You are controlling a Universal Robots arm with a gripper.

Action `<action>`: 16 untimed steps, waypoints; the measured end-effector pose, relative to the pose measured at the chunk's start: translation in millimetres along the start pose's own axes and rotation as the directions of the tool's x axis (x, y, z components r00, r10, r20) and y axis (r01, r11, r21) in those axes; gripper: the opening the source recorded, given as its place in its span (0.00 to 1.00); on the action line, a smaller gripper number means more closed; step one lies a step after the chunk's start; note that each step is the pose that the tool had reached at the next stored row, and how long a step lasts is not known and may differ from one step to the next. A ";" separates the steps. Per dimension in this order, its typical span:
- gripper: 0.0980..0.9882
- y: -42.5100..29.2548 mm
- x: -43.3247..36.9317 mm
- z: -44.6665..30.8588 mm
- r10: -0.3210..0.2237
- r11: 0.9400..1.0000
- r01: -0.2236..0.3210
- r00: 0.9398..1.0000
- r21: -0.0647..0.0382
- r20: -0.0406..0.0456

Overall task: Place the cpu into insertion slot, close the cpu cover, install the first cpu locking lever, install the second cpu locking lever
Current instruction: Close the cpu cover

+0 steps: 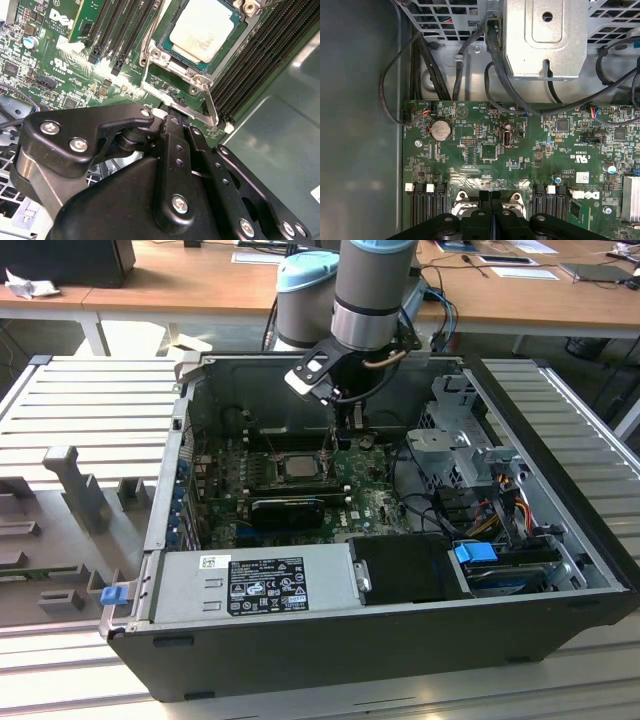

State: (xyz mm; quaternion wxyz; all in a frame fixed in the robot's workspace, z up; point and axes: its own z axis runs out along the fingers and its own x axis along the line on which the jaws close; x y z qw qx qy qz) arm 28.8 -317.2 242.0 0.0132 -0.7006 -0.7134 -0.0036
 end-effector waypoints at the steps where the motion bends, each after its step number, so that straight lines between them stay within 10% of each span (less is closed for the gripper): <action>1: 0.01 -0.2 0.0 0.0 0.000 1.000 0.000 1.000 0.000 0.000; 16: 0.01 -4.6 0.1 0.1 0.000 1.000 0.000 1.000 0.000 0.000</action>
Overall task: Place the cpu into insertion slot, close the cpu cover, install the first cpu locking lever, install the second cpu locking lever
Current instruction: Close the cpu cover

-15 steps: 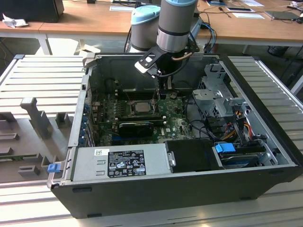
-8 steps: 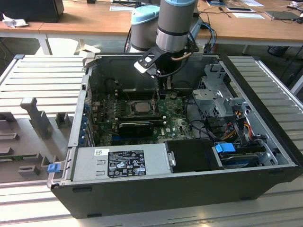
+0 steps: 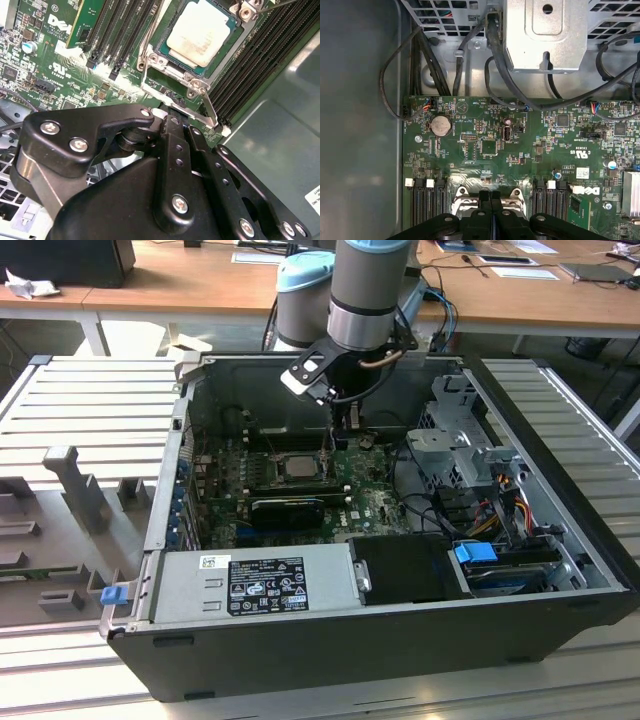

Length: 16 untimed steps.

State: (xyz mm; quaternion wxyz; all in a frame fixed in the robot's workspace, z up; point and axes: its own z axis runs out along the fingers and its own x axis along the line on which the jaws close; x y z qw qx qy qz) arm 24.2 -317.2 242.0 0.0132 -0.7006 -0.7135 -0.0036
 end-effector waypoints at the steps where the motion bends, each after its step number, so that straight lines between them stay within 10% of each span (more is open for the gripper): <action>1: 0.01 -0.3 0.0 0.0 0.000 1.000 0.000 1.000 0.000 0.000; 16: 0.01 -3.4 0.1 0.1 0.000 1.000 0.000 1.000 0.000 0.000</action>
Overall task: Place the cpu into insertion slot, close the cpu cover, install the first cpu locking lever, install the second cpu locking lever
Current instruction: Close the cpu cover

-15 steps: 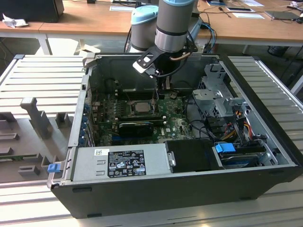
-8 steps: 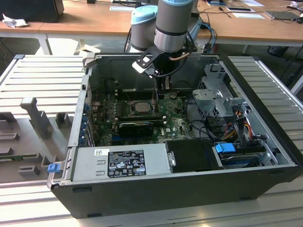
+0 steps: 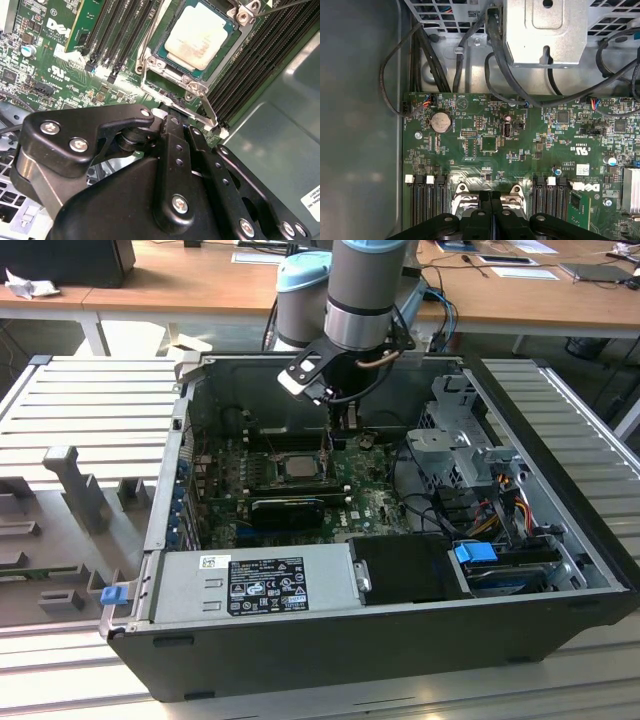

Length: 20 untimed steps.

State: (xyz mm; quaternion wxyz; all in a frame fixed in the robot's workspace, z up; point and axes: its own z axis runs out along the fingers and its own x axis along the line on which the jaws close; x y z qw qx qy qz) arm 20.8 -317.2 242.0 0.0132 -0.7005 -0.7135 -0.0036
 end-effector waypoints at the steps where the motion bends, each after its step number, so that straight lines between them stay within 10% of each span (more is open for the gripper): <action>1: 0.01 -0.1 0.0 0.0 0.000 1.000 0.000 1.000 0.000 0.000; 20: 0.01 -5.8 0.1 0.1 0.000 1.000 0.000 1.000 0.000 0.000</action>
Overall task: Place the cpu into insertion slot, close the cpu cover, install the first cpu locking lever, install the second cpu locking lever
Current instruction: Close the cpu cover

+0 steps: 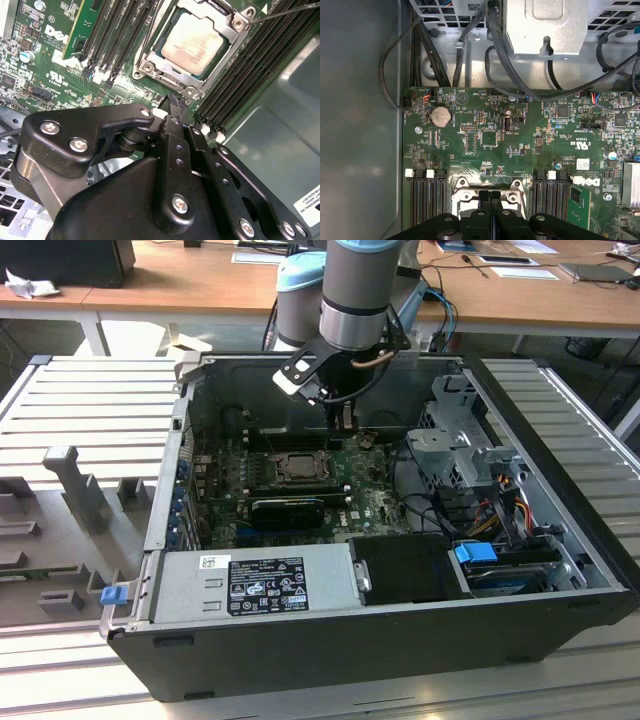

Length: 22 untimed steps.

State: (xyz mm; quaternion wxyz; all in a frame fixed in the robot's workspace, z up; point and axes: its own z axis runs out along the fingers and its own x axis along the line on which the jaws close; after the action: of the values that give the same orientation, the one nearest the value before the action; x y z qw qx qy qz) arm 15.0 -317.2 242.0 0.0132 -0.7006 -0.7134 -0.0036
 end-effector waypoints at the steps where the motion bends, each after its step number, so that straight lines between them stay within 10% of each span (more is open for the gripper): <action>1: 0.01 -0.4 0.0 0.0 0.000 1.000 0.000 1.000 0.000 0.000; 22: 0.01 -21.0 0.4 0.5 0.000 1.000 0.000 1.000 0.000 0.000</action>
State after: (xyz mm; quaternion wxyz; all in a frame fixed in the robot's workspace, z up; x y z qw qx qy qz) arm -6.0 -317.2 241.8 0.0132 -0.7006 -0.7134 -0.0036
